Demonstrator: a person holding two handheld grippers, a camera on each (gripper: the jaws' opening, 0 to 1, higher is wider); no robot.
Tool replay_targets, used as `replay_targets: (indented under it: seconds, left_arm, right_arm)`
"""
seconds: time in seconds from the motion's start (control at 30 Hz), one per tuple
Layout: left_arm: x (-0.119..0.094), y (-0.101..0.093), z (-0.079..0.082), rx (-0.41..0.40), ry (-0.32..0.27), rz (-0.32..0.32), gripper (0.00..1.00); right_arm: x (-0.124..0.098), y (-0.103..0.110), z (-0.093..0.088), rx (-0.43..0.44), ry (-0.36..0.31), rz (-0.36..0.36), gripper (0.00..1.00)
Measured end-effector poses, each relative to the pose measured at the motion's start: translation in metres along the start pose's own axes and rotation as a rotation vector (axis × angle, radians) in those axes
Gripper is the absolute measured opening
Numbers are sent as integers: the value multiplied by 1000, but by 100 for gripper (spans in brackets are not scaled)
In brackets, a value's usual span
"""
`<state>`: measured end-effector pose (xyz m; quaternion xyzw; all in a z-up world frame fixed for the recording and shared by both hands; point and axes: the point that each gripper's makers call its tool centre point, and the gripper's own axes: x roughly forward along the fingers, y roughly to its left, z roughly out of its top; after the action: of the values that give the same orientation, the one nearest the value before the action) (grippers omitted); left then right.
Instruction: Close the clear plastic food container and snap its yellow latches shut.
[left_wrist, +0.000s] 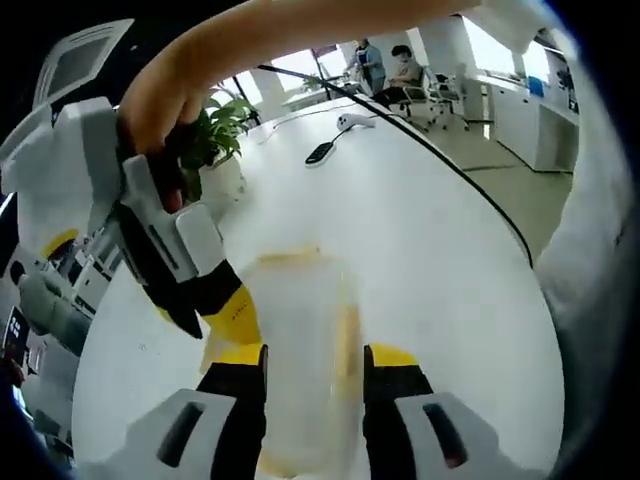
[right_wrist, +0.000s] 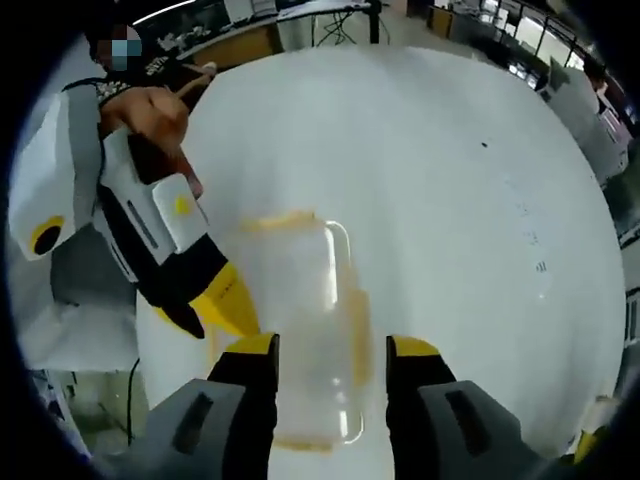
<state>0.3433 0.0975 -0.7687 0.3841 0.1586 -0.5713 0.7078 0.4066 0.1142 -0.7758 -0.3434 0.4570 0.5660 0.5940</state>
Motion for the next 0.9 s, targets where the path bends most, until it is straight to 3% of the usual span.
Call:
replay_targets:
  seconds: [0.13,0.5,0.9]
  left_arm:
    - [3,0,-6,18,43,-2,30]
    - [6,-6,-3,69,57,-16,30]
    - [7,-7,-3,40,93,14,28]
  right_arm:
    - [2,4,0,-11,29,29,37]
    - [7,11,-4,33,121,105,35]
    - [6,14,-5,39,138,103,33]
